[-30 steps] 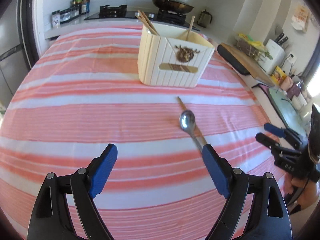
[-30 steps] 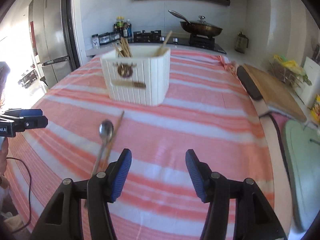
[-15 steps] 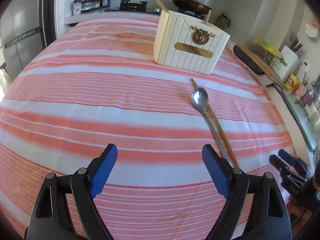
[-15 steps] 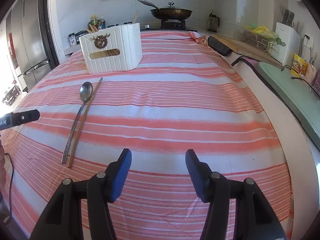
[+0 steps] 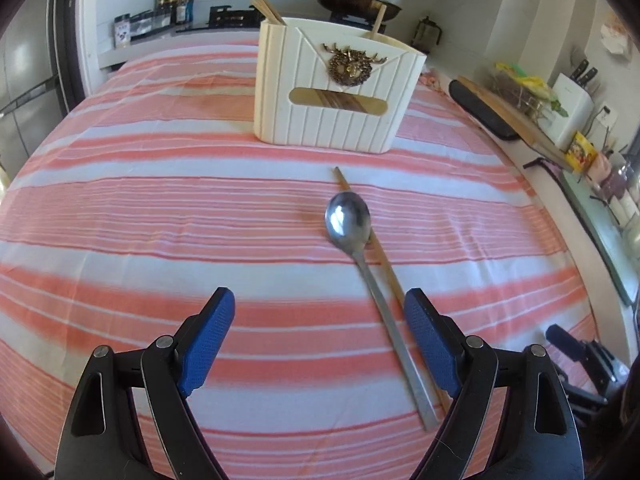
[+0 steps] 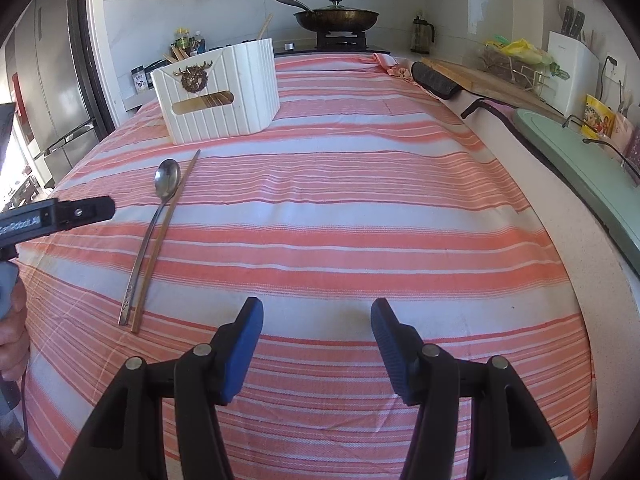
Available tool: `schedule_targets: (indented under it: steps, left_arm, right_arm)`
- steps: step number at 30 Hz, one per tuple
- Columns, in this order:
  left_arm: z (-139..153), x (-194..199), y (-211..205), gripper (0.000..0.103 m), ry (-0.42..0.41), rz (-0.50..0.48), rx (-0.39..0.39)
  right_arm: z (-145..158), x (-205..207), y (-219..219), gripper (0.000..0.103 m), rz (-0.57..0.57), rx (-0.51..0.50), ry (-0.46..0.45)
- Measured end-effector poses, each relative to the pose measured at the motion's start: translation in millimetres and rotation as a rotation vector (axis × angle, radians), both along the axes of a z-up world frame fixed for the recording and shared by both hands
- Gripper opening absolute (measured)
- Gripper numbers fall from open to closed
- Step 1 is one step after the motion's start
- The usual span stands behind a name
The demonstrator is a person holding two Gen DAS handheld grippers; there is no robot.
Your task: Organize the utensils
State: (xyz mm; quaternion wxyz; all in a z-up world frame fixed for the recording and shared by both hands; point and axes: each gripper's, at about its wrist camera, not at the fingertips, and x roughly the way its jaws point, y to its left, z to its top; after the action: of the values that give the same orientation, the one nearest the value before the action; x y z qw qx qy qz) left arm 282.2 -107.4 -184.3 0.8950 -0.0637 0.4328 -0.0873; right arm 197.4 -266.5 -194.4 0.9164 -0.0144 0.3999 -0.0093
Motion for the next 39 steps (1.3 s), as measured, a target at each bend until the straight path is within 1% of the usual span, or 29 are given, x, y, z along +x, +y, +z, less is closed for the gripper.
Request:
schedule_targets:
  steps: [5, 8, 10, 11, 12, 13, 14, 15, 16, 17, 18, 21, 23, 26, 28, 29, 30, 31, 32, 33, 34, 35, 37, 39]
  left_arm:
    - [-18, 16, -8, 0.087, 0.055, 0.036, 0.024]
    - [-21, 18, -16, 0.087, 0.041, 0.033, 0.088]
    - [-22, 18, -19, 0.087, 0.036, 0.031, 0.111]
    - [-22, 19, -21, 0.084, 0.035, 0.024, 0.118]
    - [-22, 18, -23, 0.069, 0.031, 0.019, 0.137]
    - [-20, 16, -24, 0.058, 0.017, 0.012, 0.158]
    - [-19, 15, -24, 0.041, 0.009, -0.007, 0.153]
    - [-18, 14, -21, 0.031, 0.011, -0.022, 0.138]
    - [-16, 13, -18, 0.026, 0.013, -0.028, 0.125]
    - [-16, 11, -14, 0.015, 0.017, -0.03, 0.115]
    - [-16, 10, -10, 0.008, 0.024, -0.028, 0.106]
    - [-17, 6, 6, 0.008, 0.036, -0.01, 0.072]
    - [-18, 3, 16, 0.007, 0.041, 0.006, 0.068]
    - [-18, -1, 30, 0.007, 0.054, 0.02, 0.055]
    - [-18, -2, 39, 0.007, 0.061, 0.031, 0.042]
    - [-18, -2, 43, 0.007, 0.064, 0.037, 0.037]
    - [-19, -3, 46, 0.008, 0.066, 0.043, 0.034]
    - [-19, -4, 48, 0.008, 0.068, 0.048, 0.034]
    - [-19, -4, 49, 0.008, 0.068, 0.052, 0.033]
    - [-19, -5, 50, 0.008, 0.069, 0.053, 0.032]
    - [-19, -5, 50, 0.008, 0.068, 0.052, 0.03]
    - [-19, -5, 50, 0.008, 0.068, 0.051, 0.03]
    - [-19, -6, 49, 0.012, 0.068, 0.048, 0.027]
    - [-18, -6, 47, 0.022, 0.067, 0.039, 0.025]
  right_arm:
    - [1, -2, -3, 0.057, -0.006, 0.02, -0.011]
    - [1, -1, -5, 0.057, -0.009, 0.036, -0.008]
    - [0, -1, -6, 0.057, -0.009, 0.043, -0.008]
    - [0, -1, -6, 0.057, -0.007, 0.047, -0.006]
    - [0, -1, -7, 0.057, -0.007, 0.05, -0.003]
    - [-1, -1, -7, 0.057, -0.007, 0.052, -0.001]
    - [-1, -1, -6, 0.057, -0.007, 0.051, 0.0]
    - [0, -1, -5, 0.057, -0.007, 0.046, 0.001]
    - [2, -1, -3, 0.057, -0.005, 0.038, 0.003]
    - [4, 0, 0, 0.057, 0.002, 0.041, 0.007]
    - [7, 1, 4, 0.057, 0.018, 0.059, 0.017]
    - [16, 13, 27, 0.057, 0.101, 0.133, 0.058]
    - [18, 26, 49, 0.057, 0.165, 0.146, 0.082]
    - [14, 49, 85, 0.057, 0.242, 0.079, 0.106]
    - [3, 64, 103, 0.057, 0.262, 0.017, 0.129]
    - [-3, 70, 109, 0.055, 0.265, -0.004, 0.145]
    - [-9, 75, 113, 0.046, 0.26, -0.03, 0.156]
    - [-8, 75, 116, 0.03, 0.258, -0.065, 0.121]
    - [-9, 75, 118, 0.028, 0.255, -0.079, 0.121]
    - [-8, 75, 116, 0.015, 0.241, -0.068, 0.121]
    - [-7, 75, 112, 0.005, 0.219, -0.058, 0.124]
    - [-7, 75, 106, 0.005, 0.202, -0.055, 0.125]
    - [-4, 70, 92, 0.005, 0.152, -0.07, 0.124]
    - [-2, 63, 76, 0.005, 0.095, -0.089, 0.123]
